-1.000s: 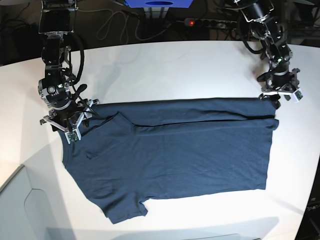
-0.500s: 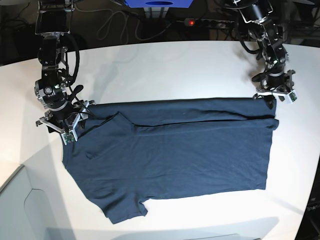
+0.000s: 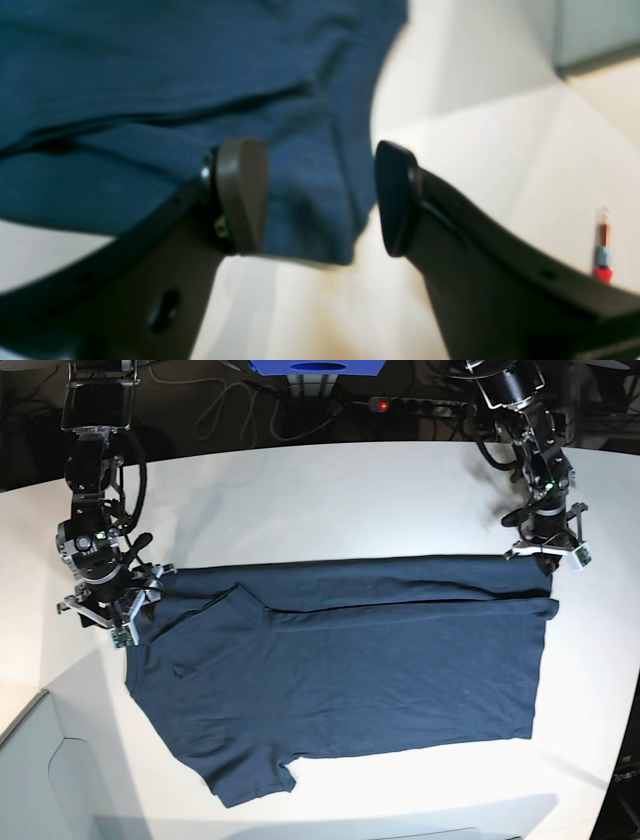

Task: Fold the T-shirt properly
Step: 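Open the right gripper and regrasp the folded edge beside the sleeve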

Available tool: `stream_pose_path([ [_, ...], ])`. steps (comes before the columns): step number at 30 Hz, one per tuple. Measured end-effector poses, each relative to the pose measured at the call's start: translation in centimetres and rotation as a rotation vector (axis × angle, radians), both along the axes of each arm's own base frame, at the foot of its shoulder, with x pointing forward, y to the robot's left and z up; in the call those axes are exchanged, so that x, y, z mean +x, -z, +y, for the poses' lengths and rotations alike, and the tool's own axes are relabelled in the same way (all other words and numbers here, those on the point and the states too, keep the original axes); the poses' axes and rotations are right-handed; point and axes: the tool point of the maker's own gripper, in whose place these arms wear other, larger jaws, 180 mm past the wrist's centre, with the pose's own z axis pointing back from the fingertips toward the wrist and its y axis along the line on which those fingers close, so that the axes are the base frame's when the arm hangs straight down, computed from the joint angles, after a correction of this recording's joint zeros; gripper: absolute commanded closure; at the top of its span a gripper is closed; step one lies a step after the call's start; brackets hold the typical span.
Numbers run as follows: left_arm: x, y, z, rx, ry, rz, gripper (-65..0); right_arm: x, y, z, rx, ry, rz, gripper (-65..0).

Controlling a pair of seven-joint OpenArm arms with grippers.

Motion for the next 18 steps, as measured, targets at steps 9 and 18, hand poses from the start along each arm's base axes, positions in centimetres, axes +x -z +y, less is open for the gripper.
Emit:
stream_pose_path([
  [9, 0.0, 0.0, 0.0, 0.0, 0.0, 0.0, 0.0, -2.6, 3.7, -3.7, 0.015, 0.009, 0.144, -32.1],
  [18, 0.0, 0.0, 0.0, 0.0, 0.0, 0.0, 0.0, -3.4, 5.6, -4.0, 0.05, 0.009, 0.187, -32.1],
])
